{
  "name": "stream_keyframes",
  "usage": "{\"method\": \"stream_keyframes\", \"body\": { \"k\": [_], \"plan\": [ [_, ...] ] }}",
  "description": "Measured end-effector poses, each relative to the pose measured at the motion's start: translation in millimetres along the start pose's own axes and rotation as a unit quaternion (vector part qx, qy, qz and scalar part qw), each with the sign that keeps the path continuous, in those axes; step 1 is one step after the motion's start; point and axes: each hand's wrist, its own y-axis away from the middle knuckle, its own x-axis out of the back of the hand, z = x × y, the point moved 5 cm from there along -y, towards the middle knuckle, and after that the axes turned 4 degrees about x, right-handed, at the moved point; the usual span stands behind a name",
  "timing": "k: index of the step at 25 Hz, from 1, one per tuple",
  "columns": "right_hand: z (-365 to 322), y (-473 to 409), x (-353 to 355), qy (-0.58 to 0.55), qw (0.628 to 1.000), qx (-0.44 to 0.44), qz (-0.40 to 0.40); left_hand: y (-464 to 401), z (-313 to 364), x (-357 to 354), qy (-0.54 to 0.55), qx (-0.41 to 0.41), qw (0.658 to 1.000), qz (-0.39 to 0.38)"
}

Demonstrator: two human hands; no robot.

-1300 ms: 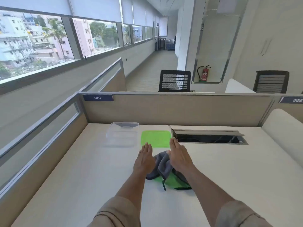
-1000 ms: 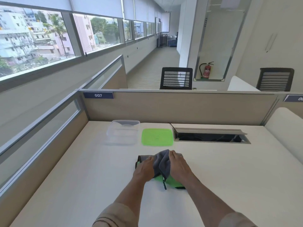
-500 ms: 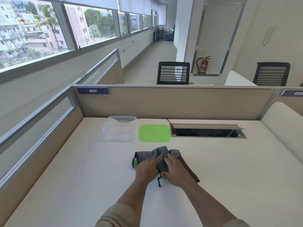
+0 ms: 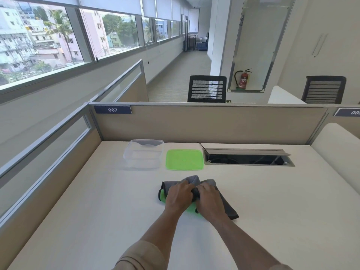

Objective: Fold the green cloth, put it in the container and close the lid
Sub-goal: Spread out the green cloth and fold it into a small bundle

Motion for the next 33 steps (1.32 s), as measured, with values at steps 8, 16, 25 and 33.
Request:
{"method": "stream_keyframes", "body": {
  "k": [8,16,25,33],
  "plan": [
    [-6.0,-4.0,50.2,0.094,0.992,0.028,0.076,-12.5,7.9,25.4,-0.041,-0.036,0.997,0.062],
    [-1.5,-11.9,100.8,0.144,0.98,0.071,0.118,-28.8,-30.2,60.8,-0.065,0.022,0.991,0.111],
    [21.4,-29.5,165.7,0.205,0.948,0.083,0.227,-27.9,-100.5,77.9,-0.064,0.13,0.984,0.1],
    [39.2,-49.1,201.8,0.252,0.927,0.033,0.275,-49.1,-115.4,140.8,0.023,0.165,0.961,0.222]
  ]
}}
